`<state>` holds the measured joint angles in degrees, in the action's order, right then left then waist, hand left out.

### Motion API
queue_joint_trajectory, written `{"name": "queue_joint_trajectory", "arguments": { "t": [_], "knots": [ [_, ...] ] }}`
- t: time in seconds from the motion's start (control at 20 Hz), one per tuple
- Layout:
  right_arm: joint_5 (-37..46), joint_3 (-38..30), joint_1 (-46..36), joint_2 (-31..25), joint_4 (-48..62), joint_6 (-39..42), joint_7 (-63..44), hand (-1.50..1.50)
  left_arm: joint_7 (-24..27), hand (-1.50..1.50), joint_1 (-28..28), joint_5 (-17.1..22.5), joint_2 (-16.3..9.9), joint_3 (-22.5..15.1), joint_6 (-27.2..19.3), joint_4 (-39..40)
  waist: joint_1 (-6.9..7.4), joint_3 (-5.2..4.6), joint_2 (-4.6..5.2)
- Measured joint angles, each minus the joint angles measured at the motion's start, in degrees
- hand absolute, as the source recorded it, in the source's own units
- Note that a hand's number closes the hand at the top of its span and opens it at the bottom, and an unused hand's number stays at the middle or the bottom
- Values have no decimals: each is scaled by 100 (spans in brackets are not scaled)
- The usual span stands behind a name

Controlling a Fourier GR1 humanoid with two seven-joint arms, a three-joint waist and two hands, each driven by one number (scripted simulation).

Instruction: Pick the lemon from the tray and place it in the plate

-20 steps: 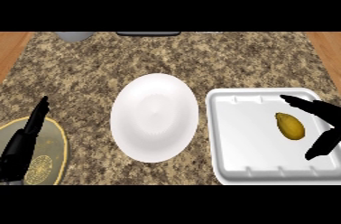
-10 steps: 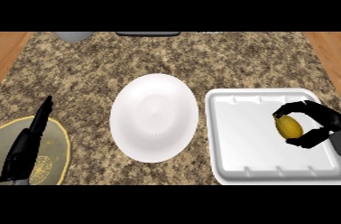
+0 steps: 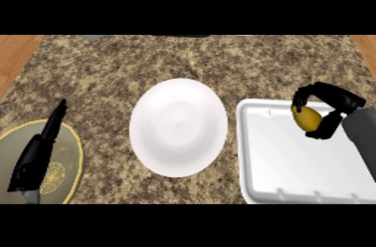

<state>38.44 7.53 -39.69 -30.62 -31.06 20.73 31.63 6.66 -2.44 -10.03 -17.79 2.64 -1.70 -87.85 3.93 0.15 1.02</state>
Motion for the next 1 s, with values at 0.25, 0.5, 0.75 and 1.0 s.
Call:
{"name": "queue_joint_trajectory", "arguments": {
  "t": [0.25, 0.5, 0.75, 1.0],
  "knots": [
    [648, 331, -771, 212, 244, -877, -100, 150, -51, 0, 161, -7, 6, -74, 84, 16, 183, 11, 78],
    [745, 107, -1317, 328, 686, -1780, 69, 150, 9, 0, 128, -13, 10, -51, 87, 36, 150, 16, 79],
    [521, -310, -1699, 350, 906, -2459, 593, 150, 41, 0, 91, 28, 15, 22, 86, 120, 42, 28, 46],
    [55, -737, -2065, 388, 887, -2351, 1526, 150, 59, 0, -29, 42, -16, 100, 84, 74, -59, 23, -7]
  ]
}}
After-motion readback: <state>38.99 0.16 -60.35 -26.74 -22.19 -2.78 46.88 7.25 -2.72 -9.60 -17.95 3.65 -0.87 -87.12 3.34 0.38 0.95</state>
